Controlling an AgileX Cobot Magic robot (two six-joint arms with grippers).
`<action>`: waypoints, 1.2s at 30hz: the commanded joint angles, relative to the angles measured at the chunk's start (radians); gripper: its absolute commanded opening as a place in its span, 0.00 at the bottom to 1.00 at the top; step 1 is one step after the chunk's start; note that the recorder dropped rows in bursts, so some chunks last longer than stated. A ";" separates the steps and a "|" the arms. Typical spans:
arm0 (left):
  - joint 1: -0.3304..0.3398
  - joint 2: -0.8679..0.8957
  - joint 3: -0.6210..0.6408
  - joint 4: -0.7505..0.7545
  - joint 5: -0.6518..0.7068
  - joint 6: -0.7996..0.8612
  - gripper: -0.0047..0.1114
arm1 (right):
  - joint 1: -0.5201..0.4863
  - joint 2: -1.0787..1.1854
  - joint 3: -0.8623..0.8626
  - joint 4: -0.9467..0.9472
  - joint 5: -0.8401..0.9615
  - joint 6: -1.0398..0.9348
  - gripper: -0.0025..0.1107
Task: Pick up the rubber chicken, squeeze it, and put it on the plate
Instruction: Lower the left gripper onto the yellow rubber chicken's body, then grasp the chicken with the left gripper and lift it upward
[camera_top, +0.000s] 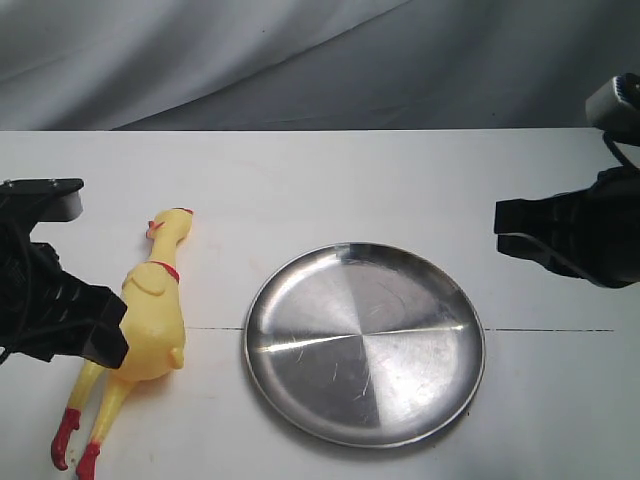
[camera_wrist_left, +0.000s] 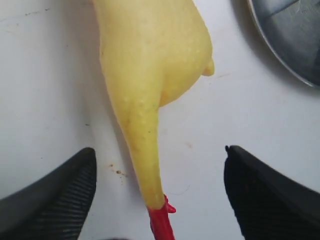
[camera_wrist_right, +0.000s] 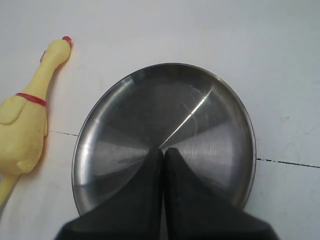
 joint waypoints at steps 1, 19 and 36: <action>-0.005 0.031 0.019 0.005 -0.025 0.021 0.63 | 0.003 0.001 -0.007 -0.003 0.001 -0.011 0.02; -0.005 0.166 0.026 0.005 -0.096 0.055 0.63 | 0.003 0.001 -0.007 -0.003 0.001 -0.011 0.02; -0.005 0.214 0.021 0.049 -0.096 0.057 0.28 | 0.003 0.001 -0.007 -0.003 0.001 -0.025 0.02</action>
